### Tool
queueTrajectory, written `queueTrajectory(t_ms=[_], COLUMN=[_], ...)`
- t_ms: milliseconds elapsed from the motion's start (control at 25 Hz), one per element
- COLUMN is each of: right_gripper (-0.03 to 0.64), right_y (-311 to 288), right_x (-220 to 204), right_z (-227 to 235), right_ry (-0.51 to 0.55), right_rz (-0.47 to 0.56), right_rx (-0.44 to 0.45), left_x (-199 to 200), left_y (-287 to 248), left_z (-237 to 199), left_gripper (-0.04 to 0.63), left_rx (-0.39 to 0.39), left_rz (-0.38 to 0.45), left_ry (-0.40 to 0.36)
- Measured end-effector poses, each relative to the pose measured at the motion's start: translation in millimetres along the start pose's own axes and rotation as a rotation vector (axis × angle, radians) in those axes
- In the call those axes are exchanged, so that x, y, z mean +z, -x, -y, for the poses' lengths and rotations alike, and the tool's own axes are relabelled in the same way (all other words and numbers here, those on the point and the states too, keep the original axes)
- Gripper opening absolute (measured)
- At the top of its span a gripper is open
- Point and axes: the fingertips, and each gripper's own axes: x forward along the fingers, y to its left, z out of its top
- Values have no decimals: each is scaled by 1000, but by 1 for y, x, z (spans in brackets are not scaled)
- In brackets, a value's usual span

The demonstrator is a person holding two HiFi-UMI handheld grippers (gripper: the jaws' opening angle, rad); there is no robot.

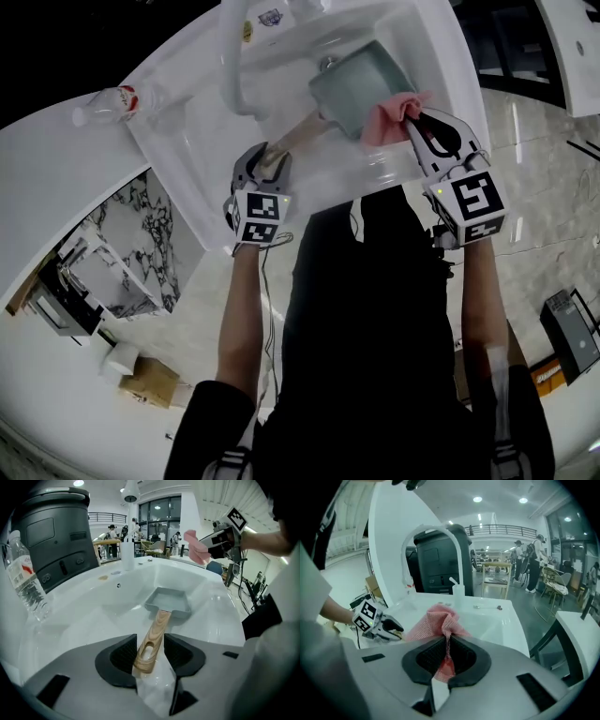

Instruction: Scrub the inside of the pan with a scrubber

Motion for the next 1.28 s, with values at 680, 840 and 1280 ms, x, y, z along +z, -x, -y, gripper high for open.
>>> queueTrajectory(t_ms=[680, 840, 1280], right_gripper=[43, 43, 43], right_y=[-133, -148, -165], right_x=[-101, -134, -168], right_z=[-14, -27, -61], right_ry=[535, 750, 819], right_rz=[-499, -602, -704], right_rx=[171, 271, 508], left_x=[-1, 0, -3], left_y=[0, 0, 0], left_z=[-2, -2, -2], left_gripper=[190, 190, 190], left_rx=[44, 51, 63], left_rz=[-28, -35, -32], left_ry=[9, 14, 28])
